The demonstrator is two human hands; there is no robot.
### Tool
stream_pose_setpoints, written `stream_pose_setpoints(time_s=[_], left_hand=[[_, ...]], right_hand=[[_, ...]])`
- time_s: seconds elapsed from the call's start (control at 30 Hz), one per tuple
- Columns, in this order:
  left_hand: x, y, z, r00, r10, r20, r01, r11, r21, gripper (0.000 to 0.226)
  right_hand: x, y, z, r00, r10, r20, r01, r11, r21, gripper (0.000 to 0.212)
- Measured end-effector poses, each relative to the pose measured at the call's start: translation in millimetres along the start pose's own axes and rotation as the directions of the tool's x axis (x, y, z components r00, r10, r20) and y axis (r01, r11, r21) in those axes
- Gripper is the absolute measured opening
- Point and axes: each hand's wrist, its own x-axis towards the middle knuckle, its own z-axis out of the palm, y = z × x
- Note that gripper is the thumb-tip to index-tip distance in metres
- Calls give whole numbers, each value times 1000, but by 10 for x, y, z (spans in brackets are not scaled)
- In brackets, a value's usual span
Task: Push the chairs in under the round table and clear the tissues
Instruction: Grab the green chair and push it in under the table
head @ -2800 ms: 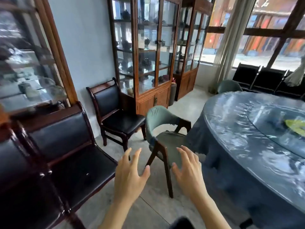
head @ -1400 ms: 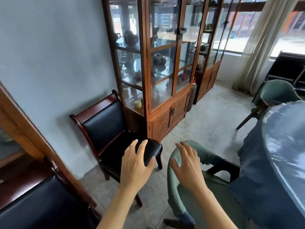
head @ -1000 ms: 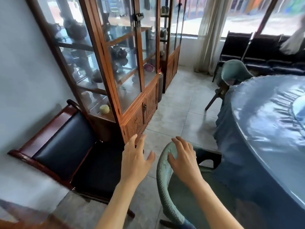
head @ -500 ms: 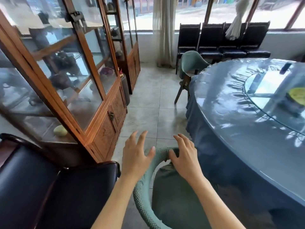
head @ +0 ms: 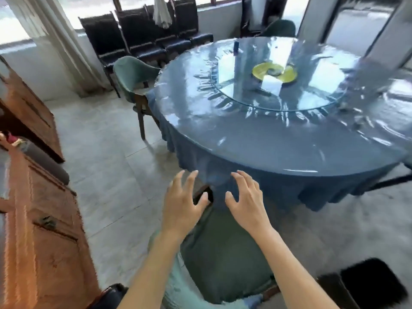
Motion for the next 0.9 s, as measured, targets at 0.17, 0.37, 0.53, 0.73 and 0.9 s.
stream_pose_setpoints(time_s=[0.17, 0.37, 0.53, 0.73, 0.9], left_hand=[[-23, 93, 157, 981, 159, 115, -147, 983, -109, 61], [-324, 283, 311, 952, 235, 196, -207, 967, -151, 60], [-665, 312, 328, 941, 235, 242, -206, 969, -138, 61], [-930, 169, 350, 920, 249, 302, -227, 968, -107, 61], [-1054, -207, 432, 896, 181, 405, -131, 980, -150, 63]], right_hand=[[-408, 92, -59, 975, 175, -133, -176, 984, 6, 55], [-864, 278, -176, 933, 285, -220, -287, 958, 19, 52], [-1222, 370, -133, 912, 347, -217, -338, 938, 81, 52], [-1629, 409, 91, 871, 449, -199, -428, 893, 141, 51], [-1783, 359, 489, 763, 631, -139, -575, 762, 298, 50]])
